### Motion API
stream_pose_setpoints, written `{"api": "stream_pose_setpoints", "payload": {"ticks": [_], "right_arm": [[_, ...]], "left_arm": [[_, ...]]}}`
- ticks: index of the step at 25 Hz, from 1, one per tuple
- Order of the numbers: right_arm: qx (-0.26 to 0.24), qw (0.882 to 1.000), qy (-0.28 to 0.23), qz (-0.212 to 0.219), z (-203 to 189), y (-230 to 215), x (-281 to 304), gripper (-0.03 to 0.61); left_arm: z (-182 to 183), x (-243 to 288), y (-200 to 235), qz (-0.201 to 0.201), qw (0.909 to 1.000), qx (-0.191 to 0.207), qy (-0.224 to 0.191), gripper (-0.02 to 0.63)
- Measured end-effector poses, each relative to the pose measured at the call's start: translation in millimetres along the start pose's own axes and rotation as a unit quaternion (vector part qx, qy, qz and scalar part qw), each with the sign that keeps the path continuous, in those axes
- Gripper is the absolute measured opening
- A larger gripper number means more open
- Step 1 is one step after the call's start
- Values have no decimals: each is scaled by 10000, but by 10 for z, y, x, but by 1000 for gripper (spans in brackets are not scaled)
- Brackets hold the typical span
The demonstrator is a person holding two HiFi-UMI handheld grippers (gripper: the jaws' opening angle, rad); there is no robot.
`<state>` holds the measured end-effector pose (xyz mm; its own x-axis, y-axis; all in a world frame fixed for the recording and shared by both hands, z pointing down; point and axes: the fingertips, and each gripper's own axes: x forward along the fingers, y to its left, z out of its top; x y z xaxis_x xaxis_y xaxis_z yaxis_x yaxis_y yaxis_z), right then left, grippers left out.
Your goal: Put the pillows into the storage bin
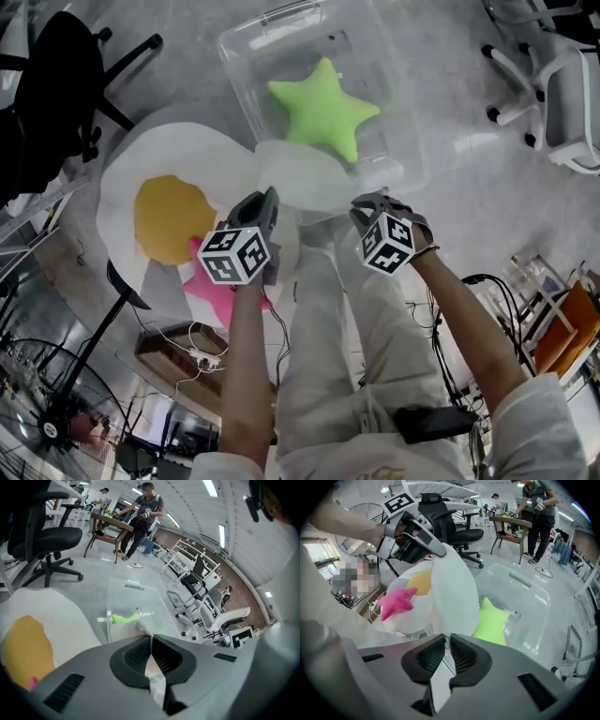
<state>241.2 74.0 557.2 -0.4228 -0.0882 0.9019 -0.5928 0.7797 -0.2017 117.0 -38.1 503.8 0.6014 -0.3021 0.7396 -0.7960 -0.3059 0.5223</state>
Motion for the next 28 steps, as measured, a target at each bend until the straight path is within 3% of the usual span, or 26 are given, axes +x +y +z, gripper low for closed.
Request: {"api": "stream_pose_setpoints", "payload": {"ticks": [13,28], "right_arm": [[439,9972,575,190,-559,-326,143,51],[435,9972,573,215,-607,-407,252,54]], "left_arm": [[-209,658,-211,-150,9972,-67,729,23],[-673,923,193,562,9846,-366,1613,41]]}}
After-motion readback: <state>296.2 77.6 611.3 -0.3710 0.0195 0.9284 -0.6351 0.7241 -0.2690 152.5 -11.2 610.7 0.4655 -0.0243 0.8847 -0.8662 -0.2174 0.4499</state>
